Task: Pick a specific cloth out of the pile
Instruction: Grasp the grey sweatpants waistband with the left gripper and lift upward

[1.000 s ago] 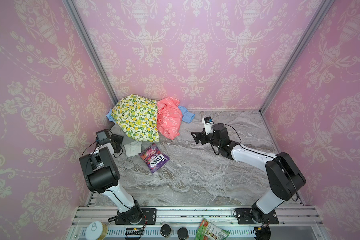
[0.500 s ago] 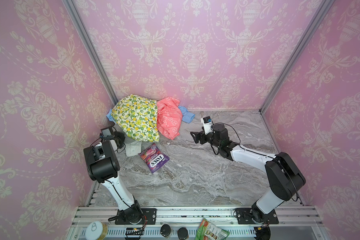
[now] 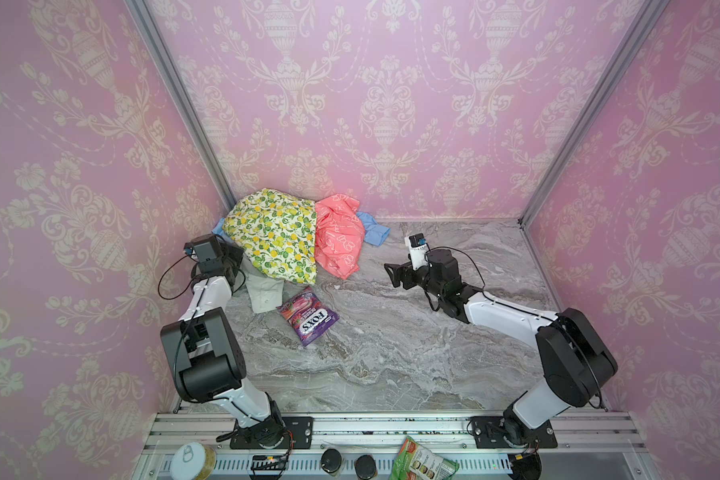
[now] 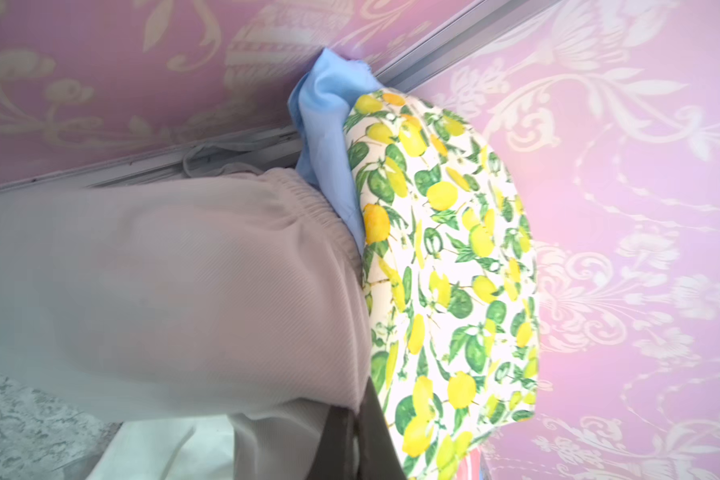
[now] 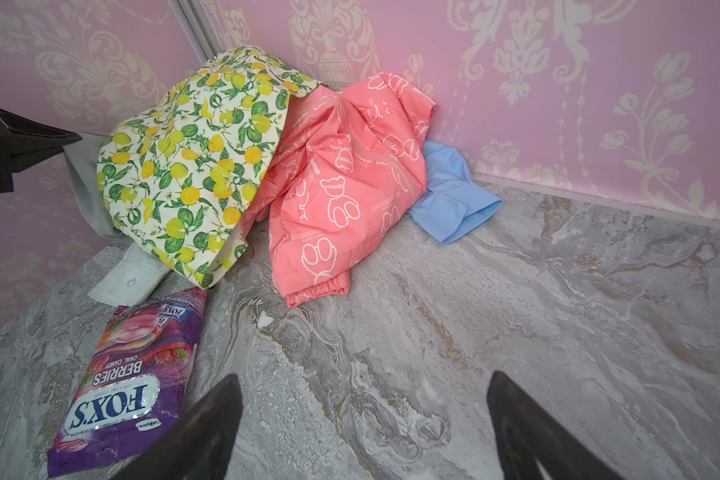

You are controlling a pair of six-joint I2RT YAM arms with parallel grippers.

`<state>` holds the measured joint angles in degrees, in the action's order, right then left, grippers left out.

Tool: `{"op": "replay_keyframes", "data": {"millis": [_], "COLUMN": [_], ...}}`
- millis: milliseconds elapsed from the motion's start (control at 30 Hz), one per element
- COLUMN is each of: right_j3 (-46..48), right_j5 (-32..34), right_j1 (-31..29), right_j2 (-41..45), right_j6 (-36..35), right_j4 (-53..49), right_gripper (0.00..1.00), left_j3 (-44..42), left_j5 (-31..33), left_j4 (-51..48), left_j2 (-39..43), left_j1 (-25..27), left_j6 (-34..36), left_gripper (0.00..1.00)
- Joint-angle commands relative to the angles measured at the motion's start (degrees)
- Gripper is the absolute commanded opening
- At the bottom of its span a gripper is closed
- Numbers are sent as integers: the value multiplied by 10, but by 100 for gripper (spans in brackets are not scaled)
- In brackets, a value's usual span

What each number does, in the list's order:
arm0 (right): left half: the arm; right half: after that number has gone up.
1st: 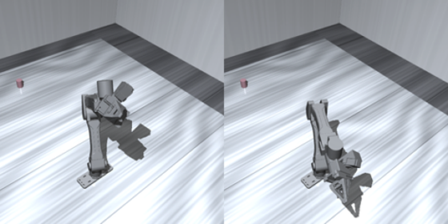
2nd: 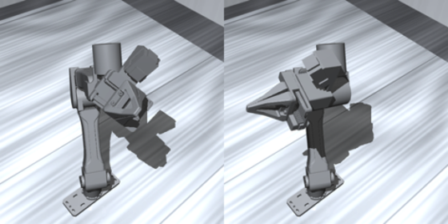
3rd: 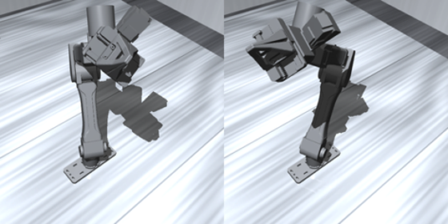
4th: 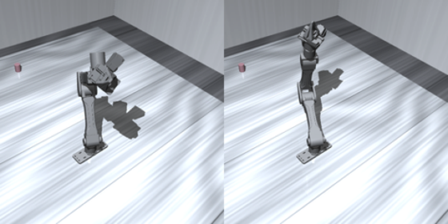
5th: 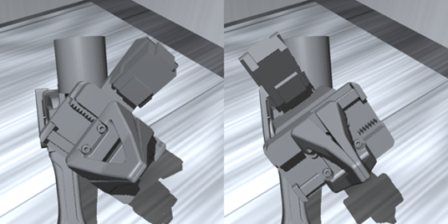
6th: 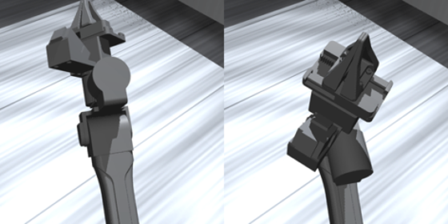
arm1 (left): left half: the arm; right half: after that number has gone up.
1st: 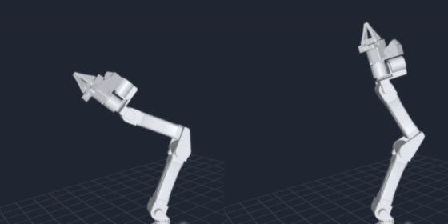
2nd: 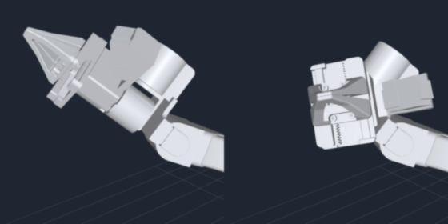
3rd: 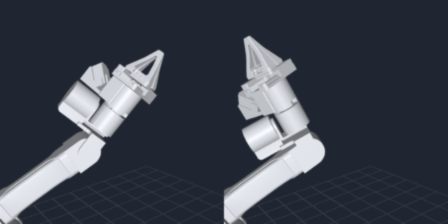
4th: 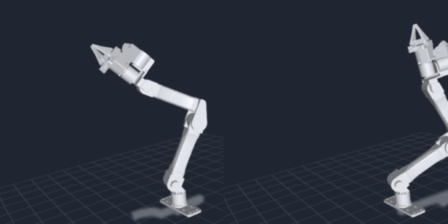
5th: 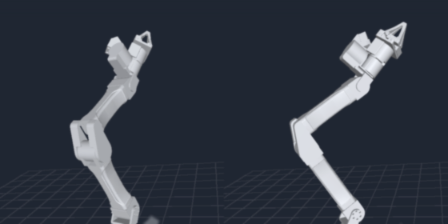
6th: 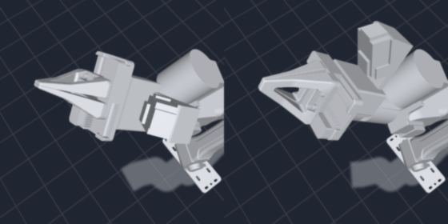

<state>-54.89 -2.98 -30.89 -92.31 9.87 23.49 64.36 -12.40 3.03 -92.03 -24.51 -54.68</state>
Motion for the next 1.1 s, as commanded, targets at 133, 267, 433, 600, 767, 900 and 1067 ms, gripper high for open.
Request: {"op": "replay_keyframes", "data": {"millis": [133, 267, 433, 600, 767, 900, 1067], "right_j3": [1, -11, -19, -28, -36, -43, -64], "right_j5": [10, 4, -8, -21, -24, -31, -43], "right_j1": [-4, -4, -4, -8, -13, -18, -27], "right_j2": [9, 3, -5, -13, -17, -21, -27], "right_j6": [1, 3, 8, 13, 6, 6, 1], "right_j4": [-12, -21, -19, -18, -15, -4, 4], "right_gripper": [93, 93, 93, 93, 93, 93, 93], "left_j3": [117, 201, 281, 351, 427, 498, 623], "left_j5": [30, 48, 91, 131, 143, 153, 161], "left_j4": [-73, -106, -133, -163, -190, -215, -275], "left_j2": [24, 18, 19, 19, 10, -4, -40], "left_j1": [22, 38, 70, 90, 99, 116, 138], "left_j6": [44, 62, 87, 118, 137, 158, 190], "left_gripper": [0, 0, 0, 0, 0, 0, 0]}}
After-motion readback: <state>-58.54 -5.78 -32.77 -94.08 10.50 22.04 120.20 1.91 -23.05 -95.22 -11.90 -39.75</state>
